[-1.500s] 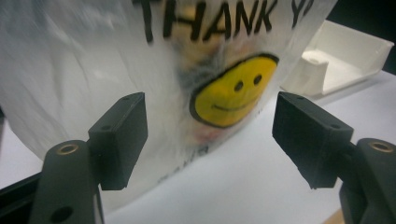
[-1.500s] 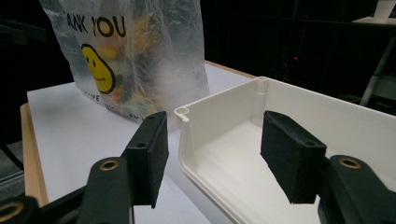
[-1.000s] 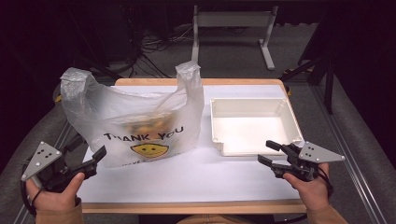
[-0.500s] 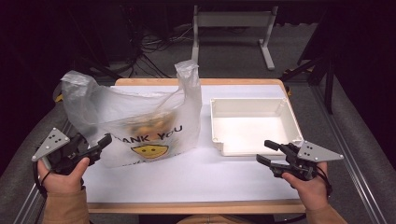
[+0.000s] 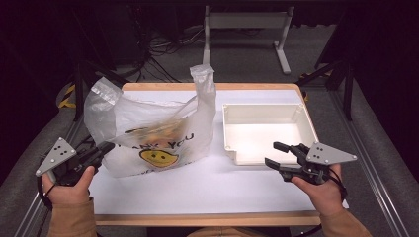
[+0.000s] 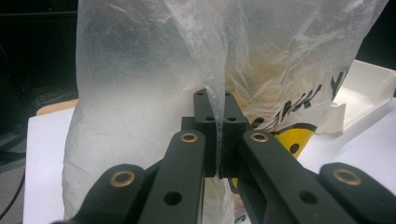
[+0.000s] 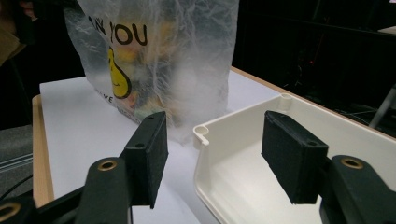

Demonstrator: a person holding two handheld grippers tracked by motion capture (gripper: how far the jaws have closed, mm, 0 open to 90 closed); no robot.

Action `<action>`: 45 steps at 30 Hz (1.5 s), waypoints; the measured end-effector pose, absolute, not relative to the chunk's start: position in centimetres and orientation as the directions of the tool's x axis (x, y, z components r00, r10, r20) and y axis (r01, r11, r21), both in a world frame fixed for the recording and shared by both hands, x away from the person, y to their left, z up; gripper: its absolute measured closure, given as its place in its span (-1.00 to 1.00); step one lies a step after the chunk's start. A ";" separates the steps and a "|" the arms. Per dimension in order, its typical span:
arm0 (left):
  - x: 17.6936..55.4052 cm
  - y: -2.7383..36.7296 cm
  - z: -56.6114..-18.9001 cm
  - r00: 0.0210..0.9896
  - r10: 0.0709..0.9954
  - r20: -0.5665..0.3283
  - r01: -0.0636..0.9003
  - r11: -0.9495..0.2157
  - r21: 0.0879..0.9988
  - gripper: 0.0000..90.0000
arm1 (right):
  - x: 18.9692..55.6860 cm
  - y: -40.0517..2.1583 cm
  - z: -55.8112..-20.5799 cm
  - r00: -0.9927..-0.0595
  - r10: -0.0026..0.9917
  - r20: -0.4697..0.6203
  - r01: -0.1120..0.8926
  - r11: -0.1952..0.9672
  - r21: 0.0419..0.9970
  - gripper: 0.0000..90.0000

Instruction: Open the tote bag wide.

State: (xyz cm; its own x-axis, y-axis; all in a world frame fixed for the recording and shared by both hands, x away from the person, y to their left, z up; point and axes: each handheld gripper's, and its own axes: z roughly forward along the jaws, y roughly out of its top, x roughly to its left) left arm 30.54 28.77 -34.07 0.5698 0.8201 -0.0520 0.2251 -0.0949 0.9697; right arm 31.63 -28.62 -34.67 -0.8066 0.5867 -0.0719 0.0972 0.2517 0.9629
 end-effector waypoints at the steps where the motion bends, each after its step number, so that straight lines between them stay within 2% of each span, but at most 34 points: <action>1: 30.5 28.7 -34.1 0.568 0.822 -0.048 0.227 -0.100 0.969 0.99 | 31.7 -28.4 -34.5 -0.808 0.584 -0.076 0.095 0.256 0.962 -0.07; 8: 30.6 28.6 -34.3 0.568 0.822 -0.048 0.231 -0.103 0.967 0.98 | 33.1 -26.0 -33.1 -0.833 0.544 -0.097 0.071 0.279 0.958 -0.09; 11: 30.6 28.5 -34.3 0.569 0.821 -0.046 0.232 -0.106 0.967 0.98 | 34.2 -24.5 -32.5 -0.840 0.535 -0.089 0.076 0.278 0.957 -0.17; 17: 30.6 28.6 -34.3 0.567 0.823 -0.043 0.229 -0.107 0.967 0.96 | 36.4 -20.3 -31.2 -0.866 0.480 -0.140 0.022 0.316 0.949 -0.28; 22: 30.7 28.5 -34.5 0.567 0.823 -0.039 0.227 -0.110 0.968 0.86 | 37.4 -17.8 -30.5 -0.883 0.448 -0.137 0.011 0.314 0.949 -0.32; 33: 30.8 28.3 -34.5 0.581 0.813 -0.035 0.232 -0.124 0.965 0.86 | 39.4 -14.2 -30.3 -0.897 0.422 -0.133 0.005 0.312 0.950 -0.35; 34: 30.8 28.3 -34.5 0.581 0.813 -0.035 0.231 -0.124 0.965 0.87 | 39.5 -13.9 -30.3 -0.898 0.416 -0.139 -0.002 0.314 0.949 -0.28; 35: 30.8 28.3 -34.5 0.582 0.812 -0.036 0.232 -0.123 0.965 0.88 | 39.5 -13.6 -30.3 -0.897 0.415 -0.151 -0.013 0.317 0.948 -0.09; 37: 30.9 28.3 -34.5 0.584 0.811 -0.035 0.231 -0.124 0.965 0.90 | 39.3 -13.5 -30.0 -0.892 0.408 -0.192 -0.050 0.333 0.942 0.68; 38: 30.9 28.3 -34.5 0.584 0.811 -0.036 0.231 -0.124 0.965 0.90 | 39.3 -13.5 -30.0 -0.892 0.408 -0.192 -0.050 0.333 0.942 0.68; 39: 30.8 28.4 -34.6 0.584 0.811 -0.035 0.228 -0.123 0.966 0.92 | 39.2 -13.4 -30.0 -0.894 0.403 -0.195 -0.057 0.330 0.942 0.90; 40: 30.8 28.5 -34.5 0.583 0.812 -0.037 0.231 -0.122 0.965 0.93 | 39.2 -13.3 -30.0 -0.894 0.400 -0.202 -0.064 0.332 0.941 1.00; 45: 30.9 28.7 -34.8 0.580 0.814 -0.038 0.235 -0.123 0.964 0.98 | 39.1 -13.1 -30.4 -0.891 0.412 -0.188 -0.043 0.337 0.941 1.00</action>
